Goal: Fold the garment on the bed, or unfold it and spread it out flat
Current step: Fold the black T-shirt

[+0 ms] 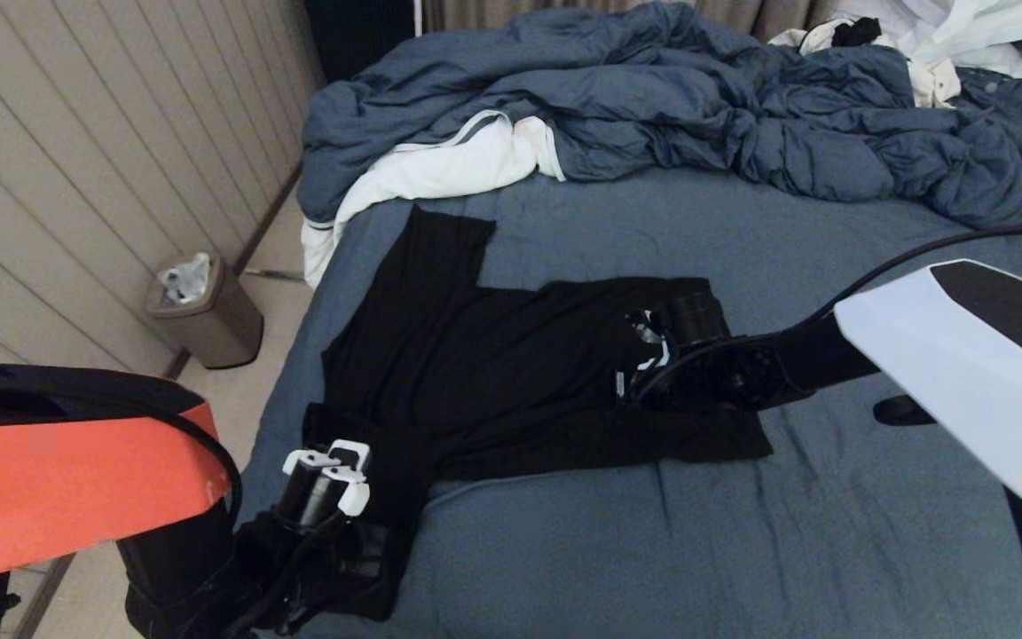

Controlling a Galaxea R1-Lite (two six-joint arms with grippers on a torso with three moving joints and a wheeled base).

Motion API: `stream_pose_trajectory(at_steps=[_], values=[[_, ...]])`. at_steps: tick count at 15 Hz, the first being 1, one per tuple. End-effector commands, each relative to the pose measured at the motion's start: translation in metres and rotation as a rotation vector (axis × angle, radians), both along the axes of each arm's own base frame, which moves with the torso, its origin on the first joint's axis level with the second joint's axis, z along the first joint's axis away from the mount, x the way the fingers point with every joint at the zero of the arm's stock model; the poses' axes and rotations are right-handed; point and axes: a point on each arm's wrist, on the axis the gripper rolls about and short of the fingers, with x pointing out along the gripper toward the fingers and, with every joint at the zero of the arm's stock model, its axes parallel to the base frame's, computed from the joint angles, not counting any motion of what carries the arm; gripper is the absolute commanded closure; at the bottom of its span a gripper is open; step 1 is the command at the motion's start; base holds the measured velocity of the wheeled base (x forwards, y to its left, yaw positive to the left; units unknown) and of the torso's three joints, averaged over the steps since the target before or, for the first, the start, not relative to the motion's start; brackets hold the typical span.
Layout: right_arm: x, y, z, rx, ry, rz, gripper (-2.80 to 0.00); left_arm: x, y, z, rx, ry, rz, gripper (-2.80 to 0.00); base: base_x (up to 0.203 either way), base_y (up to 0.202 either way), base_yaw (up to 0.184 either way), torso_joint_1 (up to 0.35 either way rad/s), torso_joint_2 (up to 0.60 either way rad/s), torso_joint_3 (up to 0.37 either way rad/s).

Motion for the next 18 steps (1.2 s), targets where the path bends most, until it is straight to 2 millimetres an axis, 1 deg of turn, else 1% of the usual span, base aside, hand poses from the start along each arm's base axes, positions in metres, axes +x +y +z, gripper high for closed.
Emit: stream_pose_trajectory(at_steps=[1, 3, 5, 6, 8, 10, 11, 13, 16, 18], values=[[0.000, 0.000, -0.001, 0.000, 0.003, 0.001, 0.00, 0.000, 0.000, -0.010, 0.014, 0.021, 0.004, -2.80, 0.000, 0.000, 0.000, 0.000, 0.00, 0.000], [0.000, 0.000, -0.002, 0.000, 0.005, 0.001, 0.00, 0.002, -0.001, -0.012, 0.031, 0.010, 0.026, -2.80, 0.000, 0.000, 0.000, 0.000, 0.00, 0.000], [0.000, 0.000, -0.001, 0.001, 0.004, 0.001, 0.00, 0.004, -0.001, -0.009, 0.024, -0.015, 0.035, -2.80, 0.000, 0.000, 0.000, 0.000, 0.00, 0.000], [0.000, 0.000, -0.001, 0.001, 0.004, 0.001, 0.00, 0.004, -0.001, -0.003, 0.010, -0.036, 0.034, -2.80, 0.000, 0.000, 0.000, 0.000, 0.00, 0.000], [0.000, 0.001, -0.002, -0.001, 0.005, 0.002, 0.00, 0.000, -0.001, 0.023, -0.041, -0.104, 0.028, -2.80, 0.000, 0.000, 0.000, 0.000, 0.00, 0.000], [0.000, 0.001, -0.002, 0.000, 0.003, 0.002, 0.00, -0.013, -0.006, 0.043, -0.074, -0.135, -0.011, -2.80, 0.000, 0.000, 0.000, 0.000, 0.00, 0.000], [0.001, 0.001, -0.002, 0.000, 0.002, 0.002, 0.00, -0.018, -0.006, 0.047, -0.078, -0.135, -0.022, -2.80, 0.000, 0.000, 0.000, 0.000, 0.00, 0.000], [0.001, 0.001, -0.003, -0.001, 0.005, 0.002, 0.00, -0.021, -0.005, 0.057, -0.102, -0.159, -0.025, -2.80, 0.000, 0.000, 0.000, 0.000, 0.00, 0.000], [0.001, 0.001, -0.006, -0.003, 0.010, 0.001, 0.00, -0.016, -0.010, 0.071, -0.241, -0.139, -0.005, -2.80, 0.000, 0.000, 0.000, 0.000, 0.00, 0.000], [0.001, 0.001, -0.006, -0.004, 0.011, 0.001, 0.00, -0.019, -0.008, 0.088, -0.314, -0.077, 0.005, -2.80, 0.000, 0.000, 0.000, 0.000, 0.00, 0.000]])
